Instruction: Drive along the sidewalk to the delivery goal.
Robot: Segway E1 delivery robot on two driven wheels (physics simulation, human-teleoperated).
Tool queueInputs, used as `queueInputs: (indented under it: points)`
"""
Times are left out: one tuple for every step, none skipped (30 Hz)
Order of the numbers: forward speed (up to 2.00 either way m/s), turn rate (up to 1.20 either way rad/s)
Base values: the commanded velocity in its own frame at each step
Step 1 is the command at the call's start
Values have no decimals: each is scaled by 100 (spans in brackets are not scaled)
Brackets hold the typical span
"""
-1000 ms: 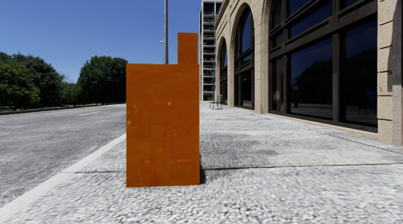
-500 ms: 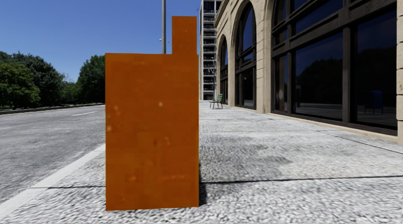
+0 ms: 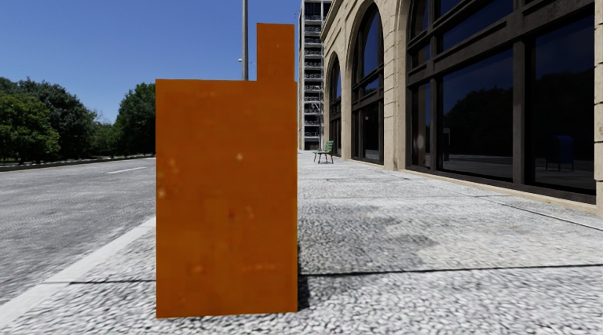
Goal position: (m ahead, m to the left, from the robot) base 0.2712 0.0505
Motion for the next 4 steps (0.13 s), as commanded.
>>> queueInputs:
  points:
    - [0, 0]
    - [0, 0]
    - [0, 0]
    - [0, 0]
